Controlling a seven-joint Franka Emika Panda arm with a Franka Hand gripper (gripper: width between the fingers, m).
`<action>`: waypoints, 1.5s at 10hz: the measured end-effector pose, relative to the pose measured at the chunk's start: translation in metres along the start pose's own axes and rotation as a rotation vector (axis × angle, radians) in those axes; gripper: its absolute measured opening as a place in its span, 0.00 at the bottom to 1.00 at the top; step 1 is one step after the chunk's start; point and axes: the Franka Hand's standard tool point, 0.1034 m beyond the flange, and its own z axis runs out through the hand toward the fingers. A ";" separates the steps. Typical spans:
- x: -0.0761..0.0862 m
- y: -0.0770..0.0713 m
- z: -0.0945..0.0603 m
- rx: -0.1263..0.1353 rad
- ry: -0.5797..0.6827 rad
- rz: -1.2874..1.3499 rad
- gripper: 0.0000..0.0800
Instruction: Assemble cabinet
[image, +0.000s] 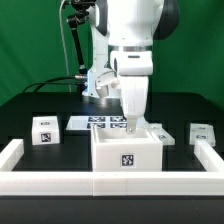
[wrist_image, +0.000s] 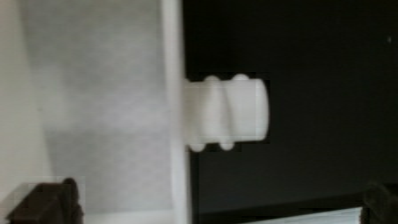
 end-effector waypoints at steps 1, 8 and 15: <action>0.001 -0.002 0.004 0.008 0.002 0.003 1.00; 0.001 0.001 0.012 0.019 0.005 0.006 0.49; 0.000 0.002 0.012 0.013 0.005 0.006 0.04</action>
Offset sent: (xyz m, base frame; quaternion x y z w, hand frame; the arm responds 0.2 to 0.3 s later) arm 0.0108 0.0075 -0.0074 -0.0109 0.0167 0.0007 0.9998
